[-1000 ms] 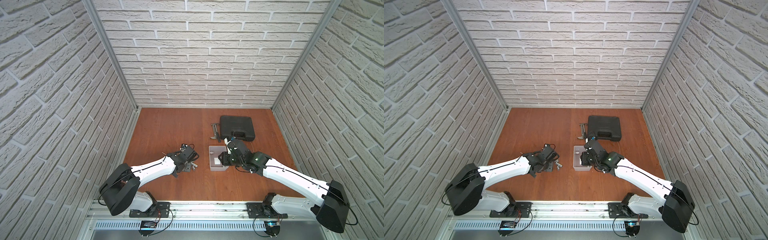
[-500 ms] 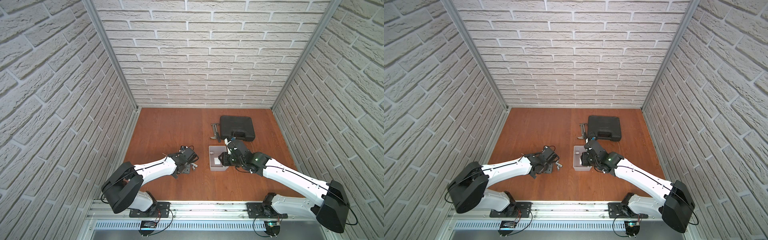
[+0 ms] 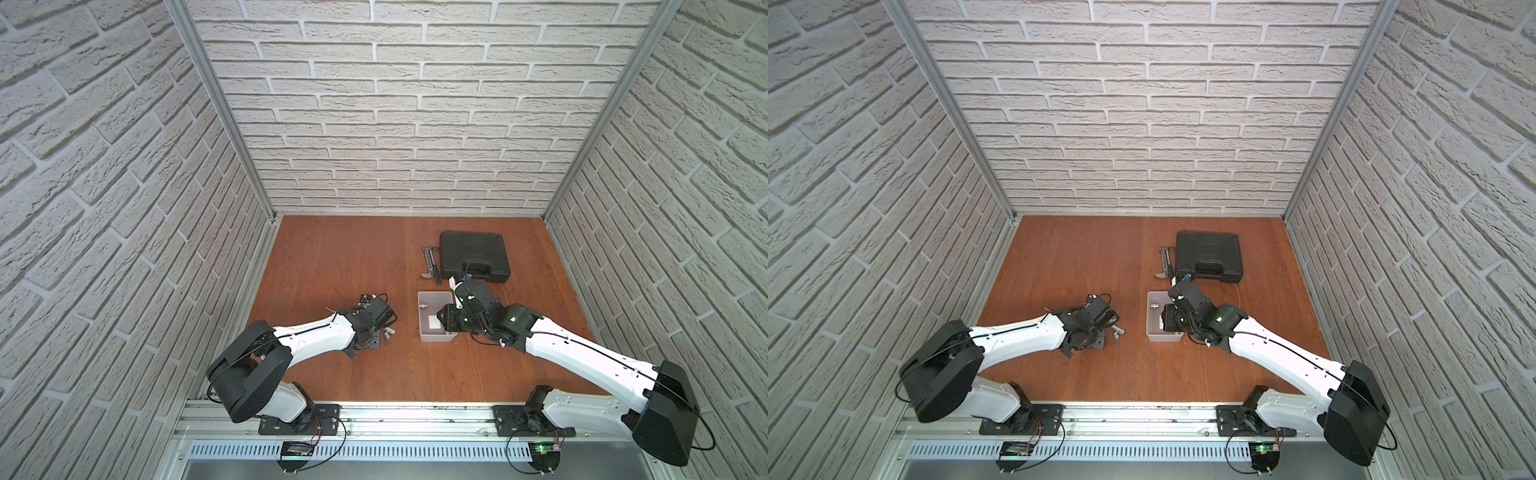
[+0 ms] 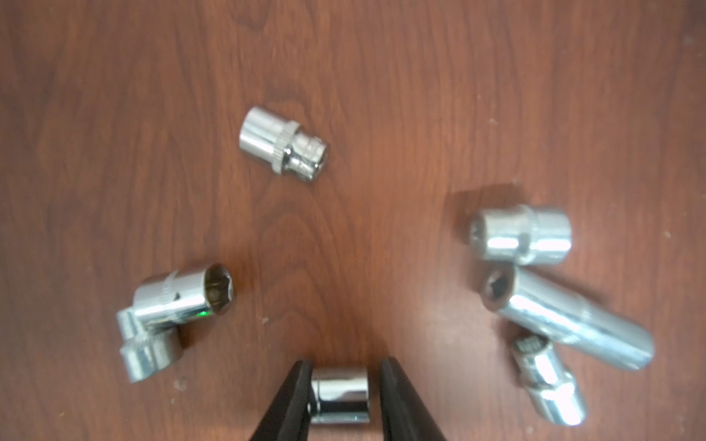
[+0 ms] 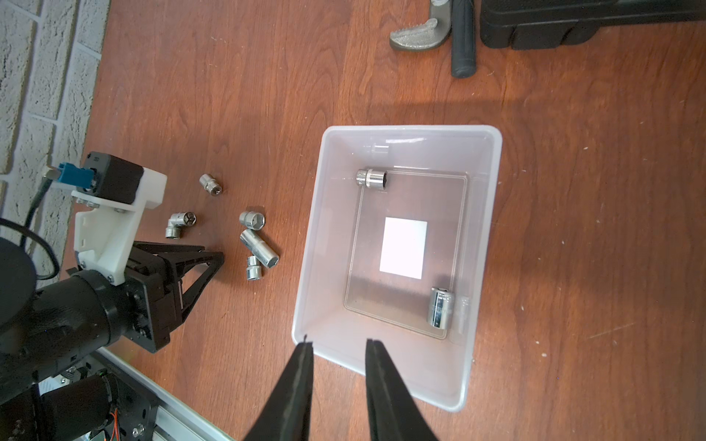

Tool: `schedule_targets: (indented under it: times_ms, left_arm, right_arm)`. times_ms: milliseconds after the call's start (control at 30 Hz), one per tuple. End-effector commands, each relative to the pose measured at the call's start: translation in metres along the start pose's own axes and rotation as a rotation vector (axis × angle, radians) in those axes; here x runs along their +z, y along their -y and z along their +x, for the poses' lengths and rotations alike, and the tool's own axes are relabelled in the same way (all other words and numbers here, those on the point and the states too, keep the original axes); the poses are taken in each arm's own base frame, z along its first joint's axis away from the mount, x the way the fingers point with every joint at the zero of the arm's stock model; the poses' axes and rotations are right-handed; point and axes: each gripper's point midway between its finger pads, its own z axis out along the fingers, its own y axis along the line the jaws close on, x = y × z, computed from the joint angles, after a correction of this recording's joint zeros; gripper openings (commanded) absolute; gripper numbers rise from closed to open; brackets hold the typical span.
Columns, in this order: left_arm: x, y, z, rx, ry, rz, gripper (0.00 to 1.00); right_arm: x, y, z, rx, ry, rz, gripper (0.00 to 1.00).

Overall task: Put the socket on the desktop into the storage box
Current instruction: Pick up the socket head at the center of the board.

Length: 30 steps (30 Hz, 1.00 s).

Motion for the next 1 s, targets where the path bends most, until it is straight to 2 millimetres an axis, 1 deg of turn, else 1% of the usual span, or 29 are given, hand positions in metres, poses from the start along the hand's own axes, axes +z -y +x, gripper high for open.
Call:
schedule_targets:
  times_ms: [0, 100, 300, 400, 500, 533, 600, 700, 833, 900, 967]
  left_arm:
    - [0.001, -0.002, 0.002, -0.016, 0.001, 0.002, 0.31]
    - [-0.001, -0.002, 0.001, -0.023, 0.006, 0.008, 0.29]
    - [-0.006, 0.000, -0.003, -0.028, 0.022, 0.023, 0.19]
    - [-0.011, 0.000, -0.007, -0.035, 0.041, 0.035, 0.12]
    - [-0.018, 0.004, -0.011, -0.045, 0.066, 0.066, 0.02]
    - [-0.021, 0.006, -0.014, -0.045, 0.080, 0.084, 0.00]
    - [-0.028, 0.012, -0.019, -0.051, 0.112, 0.137, 0.00]
    - [-0.044, 0.028, -0.027, -0.059, 0.175, 0.276, 0.00]
    - [-0.073, 0.045, -0.040, -0.122, 0.256, 0.508, 0.00]
    - [-0.089, 0.050, -0.049, -0.160, 0.305, 0.628, 0.00]
    - [-0.112, 0.055, -0.057, -0.178, 0.369, 0.761, 0.00]
  right_arm:
    - [0.005, 0.002, -0.002, 0.005, 0.021, 0.003, 0.29]
    - [0.005, 0.001, -0.003, 0.004, 0.019, 0.000, 0.28]
    - [0.004, -0.002, -0.004, 0.006, 0.021, -0.009, 0.27]
    - [0.003, -0.003, -0.005, 0.007, 0.022, -0.012, 0.27]
    - [0.003, -0.005, -0.006, 0.009, 0.022, -0.020, 0.27]
    - [0.003, -0.006, -0.005, 0.010, 0.020, -0.026, 0.27]
    - [0.004, -0.007, -0.006, 0.014, 0.019, -0.034, 0.27]
    - [0.004, -0.011, -0.006, 0.015, 0.017, -0.045, 0.27]
    - [0.006, -0.013, -0.006, 0.016, 0.012, -0.052, 0.26]
    - [0.006, -0.013, -0.007, 0.017, 0.014, -0.053, 0.26]
    - [0.005, -0.013, -0.007, 0.017, 0.015, -0.053, 0.26]
